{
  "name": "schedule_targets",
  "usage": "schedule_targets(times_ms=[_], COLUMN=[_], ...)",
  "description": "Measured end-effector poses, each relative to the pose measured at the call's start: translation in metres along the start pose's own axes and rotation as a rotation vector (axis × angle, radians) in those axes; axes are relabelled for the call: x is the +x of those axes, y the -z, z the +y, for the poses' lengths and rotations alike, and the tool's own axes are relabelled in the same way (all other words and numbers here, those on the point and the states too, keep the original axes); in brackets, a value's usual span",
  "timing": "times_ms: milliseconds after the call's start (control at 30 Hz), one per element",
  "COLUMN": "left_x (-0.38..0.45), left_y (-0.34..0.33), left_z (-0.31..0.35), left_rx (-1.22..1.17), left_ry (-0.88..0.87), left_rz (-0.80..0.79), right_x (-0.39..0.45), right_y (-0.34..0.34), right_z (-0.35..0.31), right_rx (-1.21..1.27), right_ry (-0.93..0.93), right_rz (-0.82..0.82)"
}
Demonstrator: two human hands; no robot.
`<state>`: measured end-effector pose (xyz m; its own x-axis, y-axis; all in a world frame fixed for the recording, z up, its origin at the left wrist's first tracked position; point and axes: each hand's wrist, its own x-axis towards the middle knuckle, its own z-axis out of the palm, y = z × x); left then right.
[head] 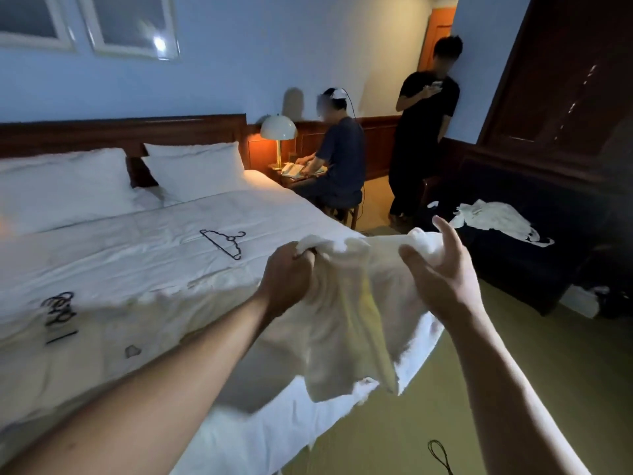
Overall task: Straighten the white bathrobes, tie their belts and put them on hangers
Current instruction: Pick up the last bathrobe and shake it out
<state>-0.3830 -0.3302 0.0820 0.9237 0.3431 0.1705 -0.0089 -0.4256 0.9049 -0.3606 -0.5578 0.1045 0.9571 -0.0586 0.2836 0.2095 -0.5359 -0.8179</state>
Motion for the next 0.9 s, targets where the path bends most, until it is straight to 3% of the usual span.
schedule_targets(times_ms=[100, 200, 267, 367, 467, 567, 733, 833, 900], left_x=[-0.022, -0.048, -0.069, -0.099, -0.133, -0.161, -0.196, -0.211, -0.215], left_y=[0.026, 0.048, 0.068, 0.1, 0.134, 0.154, 0.175, 0.173, 0.168], left_z=[0.044, 0.079, 0.092, 0.098, 0.087, 0.077, 0.06, 0.037, 0.024], left_rx=[-0.139, -0.295, -0.354, -0.412, -0.397, -0.38, -0.437, -0.129, 0.099], left_ry=[0.067, 0.195, 0.296, 0.398, 0.4, 0.377, 0.175, -0.177, -0.298], left_rz=[-0.005, -0.099, -0.155, -0.172, -0.165, -0.207, -0.457, -0.407, -0.381], right_x=[-0.037, -0.083, -0.118, -0.158, -0.193, -0.223, -0.247, -0.263, -0.276], right_y=[-0.004, -0.016, -0.031, -0.054, -0.07, -0.069, -0.053, -0.034, -0.02], right_z=[-0.033, -0.051, -0.063, -0.076, -0.087, -0.095, -0.097, -0.089, -0.088], right_rx=[-0.147, -0.164, -0.21, -0.226, -0.019, 0.01, 0.24, 0.304, 0.377], right_ry=[0.193, 0.38, 0.375, 0.335, 0.403, 0.373, 0.169, 0.136, 0.095], right_rz=[-0.112, 0.035, 0.134, 0.14, 0.147, 0.081, 0.019, -0.027, -0.077])
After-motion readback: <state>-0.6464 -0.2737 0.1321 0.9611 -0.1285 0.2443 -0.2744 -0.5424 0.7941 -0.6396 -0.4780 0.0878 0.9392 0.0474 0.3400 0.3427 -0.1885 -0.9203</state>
